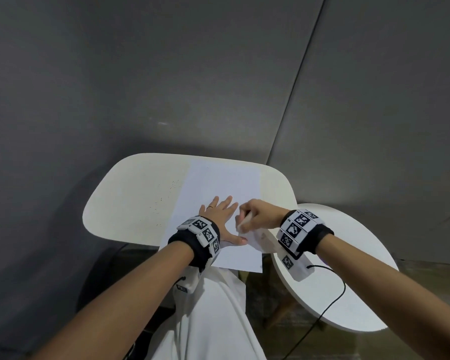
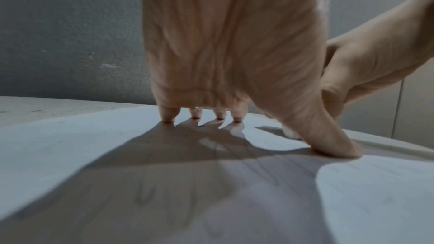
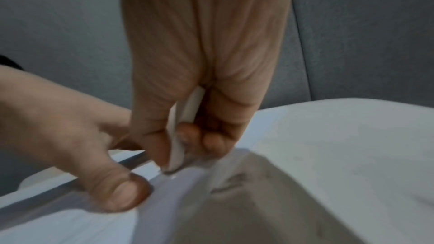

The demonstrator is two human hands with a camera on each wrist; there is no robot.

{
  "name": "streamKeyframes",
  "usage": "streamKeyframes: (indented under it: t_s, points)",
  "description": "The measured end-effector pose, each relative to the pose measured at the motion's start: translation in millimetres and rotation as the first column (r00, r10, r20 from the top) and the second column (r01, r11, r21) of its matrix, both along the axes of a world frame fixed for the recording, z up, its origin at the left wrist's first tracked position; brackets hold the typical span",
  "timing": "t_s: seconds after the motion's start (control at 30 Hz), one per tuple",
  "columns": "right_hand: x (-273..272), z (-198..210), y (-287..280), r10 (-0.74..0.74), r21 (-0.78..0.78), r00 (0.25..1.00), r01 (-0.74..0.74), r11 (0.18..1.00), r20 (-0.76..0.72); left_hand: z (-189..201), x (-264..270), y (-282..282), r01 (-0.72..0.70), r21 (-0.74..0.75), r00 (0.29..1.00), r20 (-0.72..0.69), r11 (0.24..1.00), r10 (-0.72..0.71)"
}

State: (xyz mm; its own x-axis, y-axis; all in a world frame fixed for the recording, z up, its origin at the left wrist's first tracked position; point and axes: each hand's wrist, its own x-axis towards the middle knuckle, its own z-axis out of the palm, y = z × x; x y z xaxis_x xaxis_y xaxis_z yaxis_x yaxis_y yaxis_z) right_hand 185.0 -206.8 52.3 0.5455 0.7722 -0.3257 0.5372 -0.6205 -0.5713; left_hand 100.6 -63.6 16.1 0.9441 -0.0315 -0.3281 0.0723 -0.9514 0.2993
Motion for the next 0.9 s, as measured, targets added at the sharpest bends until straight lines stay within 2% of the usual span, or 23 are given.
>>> streamKeyframes:
  t_s: [0.07,0.13,0.17,0.27,0.3,0.33,0.43,0.47,0.57,0.63,0.7,0.73,0.83,0.9]
  points:
    - [0.9,-0.2,-2.8,-0.029,0.015,1.0,0.029,0.999,-0.009,0.2,-0.1,0.4,0.006,0.002,1.0,-0.005,1.0,-0.006]
    - [4.1,0.2,-4.1,-0.157,0.159,0.985,0.145,0.977,0.067,0.3,0.5,1.5,0.017,0.015,1.0,-0.007,1.0,-0.017]
    - [4.1,0.5,-4.5,-0.173,0.176,0.982,0.157,0.972,0.08,-0.3,0.7,1.8,0.021,0.017,1.0,-0.009,1.0,-0.021]
    - [-1.7,4.4,-5.3,0.017,-0.032,1.0,-0.017,0.999,0.001,-2.0,1.5,1.8,0.02,0.022,1.0,-0.007,1.0,-0.02]
    - [-3.3,6.8,-6.0,0.04,-0.064,0.999,-0.042,0.997,-0.03,-2.3,1.8,2.1,0.022,0.029,1.0,-0.007,0.999,-0.022]
    - [-1.2,7.3,-6.7,0.035,-0.056,0.999,-0.037,0.998,-0.037,-2.6,2.2,2.1,0.025,0.031,1.0,-0.01,0.999,-0.025]
    - [4.5,3.3,-7.3,-0.091,0.119,0.994,0.084,0.989,0.056,-3.4,1.9,2.8,0.033,0.036,0.999,-0.012,0.999,-0.033]
    - [3.9,2.9,-7.4,-0.089,0.112,0.994,0.083,0.99,0.057,-3.5,1.6,2.6,0.033,0.031,0.999,-0.014,0.999,-0.032]
    - [1.1,3.8,-8.2,0.033,-0.045,0.999,-0.034,0.998,-0.01,-2.1,1.2,1.8,0.031,0.029,0.999,-0.013,0.999,-0.03]
    - [7.5,2.5,-9.6,-0.024,0.012,1.0,0.024,1.0,-0.005,-1.5,1.7,1.1,0.038,0.036,0.999,-0.018,0.999,-0.037]
    - [9.0,1.1,-8.6,-0.131,0.126,0.99,0.123,0.984,0.06,-2.0,1.8,2.0,0.037,0.042,0.999,-0.016,0.998,-0.036]
    - [8.5,-0.5,-9.3,-0.146,0.131,0.988,0.137,0.982,0.056,-2.2,1.7,1.8,0.033,0.035,0.999,-0.02,0.999,-0.032]
    - [3.4,-1.1,-11.6,-0.016,-0.006,0.999,0.016,1.0,-0.036,-2.9,1.5,1.0,0.024,0.036,1.0,-0.022,0.999,-0.023]
    - [8.5,-0.4,-13.1,-0.059,0.013,0.997,0.059,0.998,-0.042,-2.1,1.4,-0.1,0.026,0.042,0.999,-0.022,0.999,-0.025]
